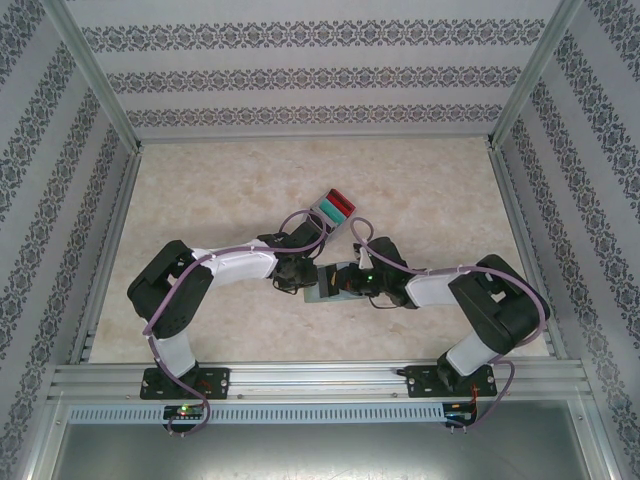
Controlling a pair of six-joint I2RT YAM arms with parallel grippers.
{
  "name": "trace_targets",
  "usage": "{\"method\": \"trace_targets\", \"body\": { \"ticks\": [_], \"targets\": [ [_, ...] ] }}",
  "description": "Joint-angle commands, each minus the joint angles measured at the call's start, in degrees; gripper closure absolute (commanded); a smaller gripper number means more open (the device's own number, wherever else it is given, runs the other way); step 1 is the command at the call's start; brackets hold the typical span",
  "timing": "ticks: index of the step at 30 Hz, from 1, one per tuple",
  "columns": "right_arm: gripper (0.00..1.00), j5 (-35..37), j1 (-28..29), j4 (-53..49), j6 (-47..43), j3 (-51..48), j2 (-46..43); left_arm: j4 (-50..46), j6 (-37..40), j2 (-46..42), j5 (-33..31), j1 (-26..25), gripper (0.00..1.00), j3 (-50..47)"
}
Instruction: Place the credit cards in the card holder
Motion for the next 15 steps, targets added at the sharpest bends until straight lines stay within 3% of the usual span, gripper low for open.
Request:
{"method": "trace_targets", "body": {
  "ticks": [1, 12, 15],
  "targets": [
    [0.90, -2.4, 2.2, -4.5, -0.8, 2.5, 3.9, -0.5, 0.2, 1.1, 0.8, -0.1, 0.80, 0.3],
    [0.68, 6.3, 1.5, -18.0, -5.0, 4.3, -4.1, -0.9, -0.2, 0.2, -0.4, -0.1, 0.80, -0.6],
    [0.69, 6.8, 1.3, -19.7, -6.2, 4.8, -5.3, -0.8, -0.1, 0.4, -0.2, -0.1, 0.80, -0.4]
  ]
}}
